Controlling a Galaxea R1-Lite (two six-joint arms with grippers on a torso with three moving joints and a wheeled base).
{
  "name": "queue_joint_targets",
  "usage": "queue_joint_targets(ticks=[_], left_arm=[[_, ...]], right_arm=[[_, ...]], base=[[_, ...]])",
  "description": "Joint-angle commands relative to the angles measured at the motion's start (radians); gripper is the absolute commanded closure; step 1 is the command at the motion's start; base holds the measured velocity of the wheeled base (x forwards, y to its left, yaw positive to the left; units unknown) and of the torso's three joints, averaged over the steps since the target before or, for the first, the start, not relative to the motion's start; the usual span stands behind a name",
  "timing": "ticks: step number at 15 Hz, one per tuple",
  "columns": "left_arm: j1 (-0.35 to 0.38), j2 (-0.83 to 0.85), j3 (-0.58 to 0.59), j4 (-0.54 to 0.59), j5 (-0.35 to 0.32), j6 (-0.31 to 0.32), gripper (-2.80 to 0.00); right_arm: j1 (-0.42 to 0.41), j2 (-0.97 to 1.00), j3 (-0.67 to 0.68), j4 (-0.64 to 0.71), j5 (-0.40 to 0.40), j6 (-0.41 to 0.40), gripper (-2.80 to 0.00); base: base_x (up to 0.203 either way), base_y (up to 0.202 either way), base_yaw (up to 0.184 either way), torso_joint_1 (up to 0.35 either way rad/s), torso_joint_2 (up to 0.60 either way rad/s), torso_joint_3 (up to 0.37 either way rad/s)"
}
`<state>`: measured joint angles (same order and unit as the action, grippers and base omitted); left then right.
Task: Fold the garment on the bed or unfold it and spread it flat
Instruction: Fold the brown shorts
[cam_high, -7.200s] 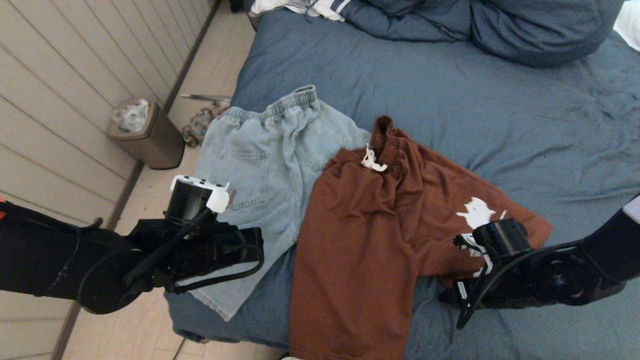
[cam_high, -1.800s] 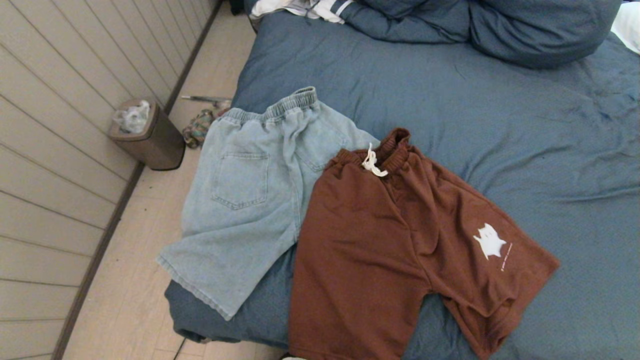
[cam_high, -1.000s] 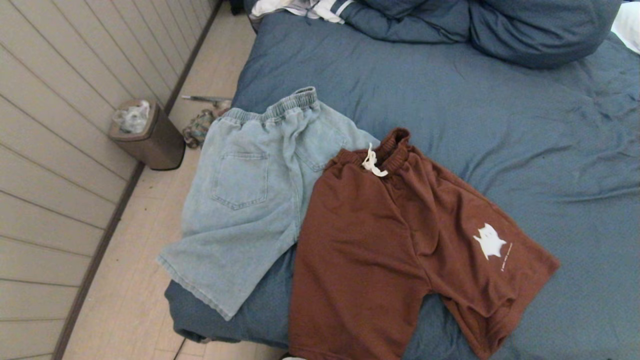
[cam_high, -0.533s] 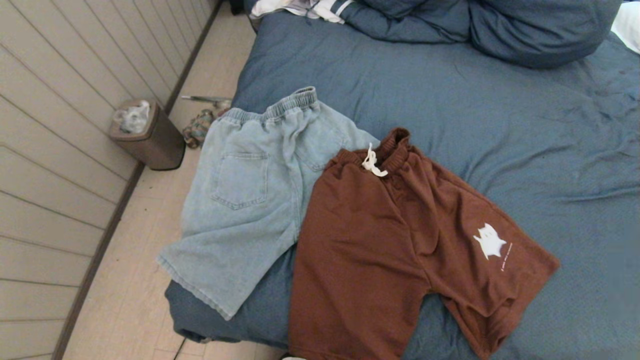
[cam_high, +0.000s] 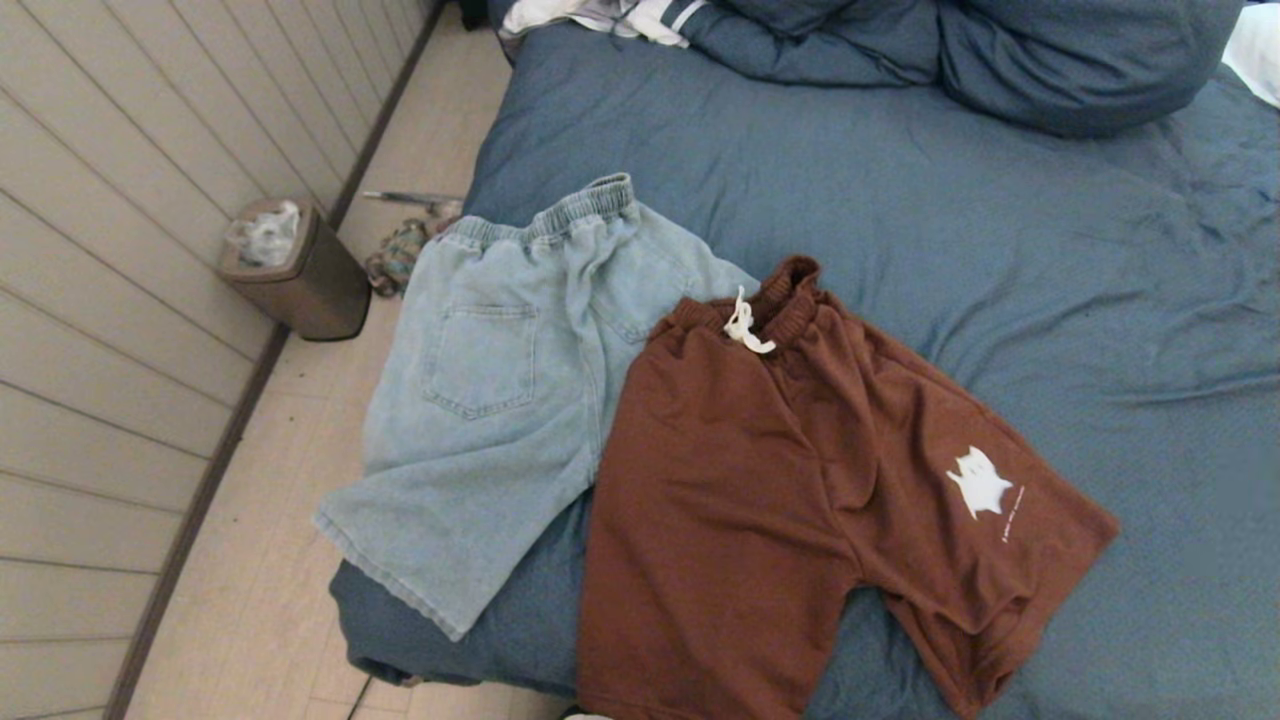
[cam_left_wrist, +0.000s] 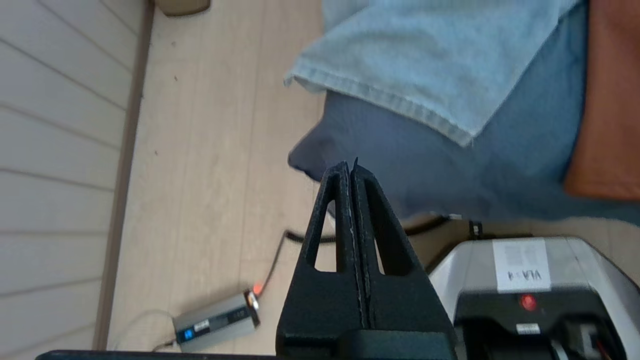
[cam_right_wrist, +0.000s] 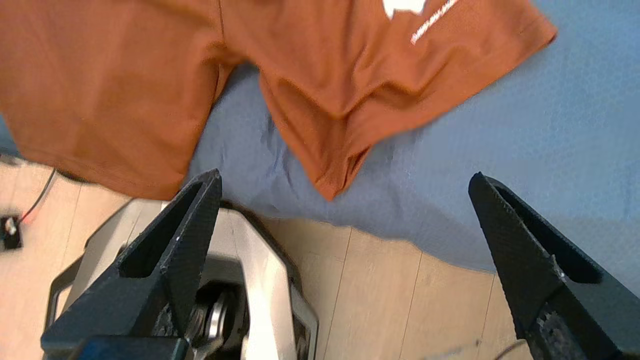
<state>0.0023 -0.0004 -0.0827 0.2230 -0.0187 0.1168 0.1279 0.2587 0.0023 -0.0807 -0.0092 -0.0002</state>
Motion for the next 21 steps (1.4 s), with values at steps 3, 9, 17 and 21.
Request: queue_joint_targets(ticks=[3, 9, 17, 21], left_arm=[[0.001, 0.002, 0.008, -0.011, -0.001, -0.005, 0.00], [0.000, 0.003, 0.009, -0.012, 0.003, -0.012, 0.00], [-0.001, 0.003, 0.012, -0.025, 0.006, -0.043, 0.00], [-0.002, 0.002, 0.014, -0.041, 0.029, -0.117, 0.00]], right_arm=[[-0.010, 0.006, -0.003, -0.035, -0.041, 0.025, -2.80], [-0.149, -0.114, -0.008, 0.046, 0.011, -0.026, -2.80], [-0.126, -0.263, -0.001, 0.076, 0.006, -0.004, -2.80], [-0.125, -0.265, -0.001, 0.075, 0.005, -0.004, -2.80]], base=[[0.000, 0.000, 0.000, 0.000, 0.00, 0.000], [0.000, 0.000, 0.000, 0.000, 0.00, 0.000], [0.000, 0.000, 0.000, 0.000, 0.00, 0.000], [0.000, 0.000, 0.000, 0.000, 0.00, 0.000]])
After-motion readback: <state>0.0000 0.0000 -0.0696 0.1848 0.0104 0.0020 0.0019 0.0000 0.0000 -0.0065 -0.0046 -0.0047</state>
